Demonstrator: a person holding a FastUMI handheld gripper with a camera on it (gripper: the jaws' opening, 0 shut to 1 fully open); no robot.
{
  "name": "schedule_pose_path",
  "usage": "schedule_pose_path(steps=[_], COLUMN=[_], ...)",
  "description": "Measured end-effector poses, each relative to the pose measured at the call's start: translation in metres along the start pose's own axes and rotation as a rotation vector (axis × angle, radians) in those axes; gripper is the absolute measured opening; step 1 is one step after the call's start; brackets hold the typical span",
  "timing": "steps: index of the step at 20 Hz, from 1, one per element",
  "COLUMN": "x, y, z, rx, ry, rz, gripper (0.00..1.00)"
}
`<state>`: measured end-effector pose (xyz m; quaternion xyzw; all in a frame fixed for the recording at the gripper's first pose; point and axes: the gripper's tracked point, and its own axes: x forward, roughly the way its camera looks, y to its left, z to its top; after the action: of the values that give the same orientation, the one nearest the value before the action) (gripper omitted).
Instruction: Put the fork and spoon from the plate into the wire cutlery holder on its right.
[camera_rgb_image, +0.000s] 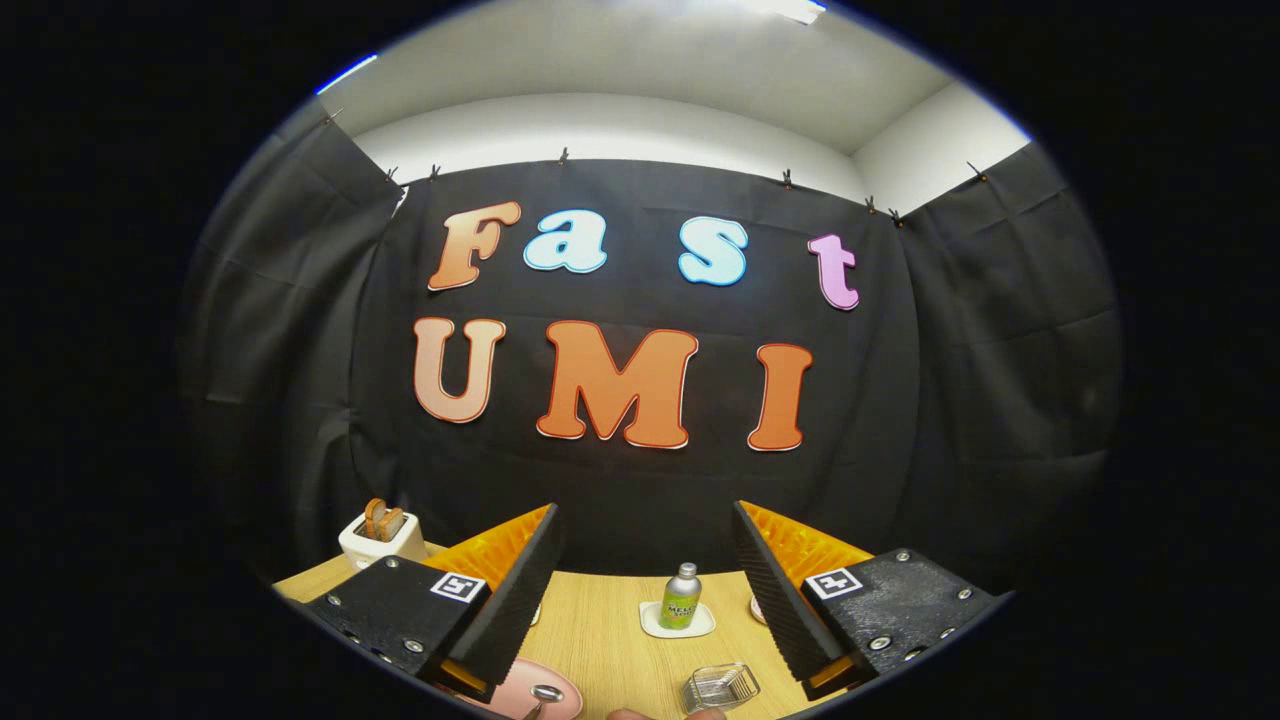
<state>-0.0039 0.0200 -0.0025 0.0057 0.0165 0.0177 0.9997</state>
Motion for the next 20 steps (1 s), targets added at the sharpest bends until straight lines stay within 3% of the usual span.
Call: schedule_pose_path(steps=[5,11,20], x=[0.005,0.015,0.0], y=[0.009,0.037,0.09], z=[-0.012,-0.066,-0.206], rx=[-0.02,-0.032,-0.011], ry=[0.028,0.174,0.601], rz=[0.013,0.062,0.186], gripper=[1.0,1.0,0.96])
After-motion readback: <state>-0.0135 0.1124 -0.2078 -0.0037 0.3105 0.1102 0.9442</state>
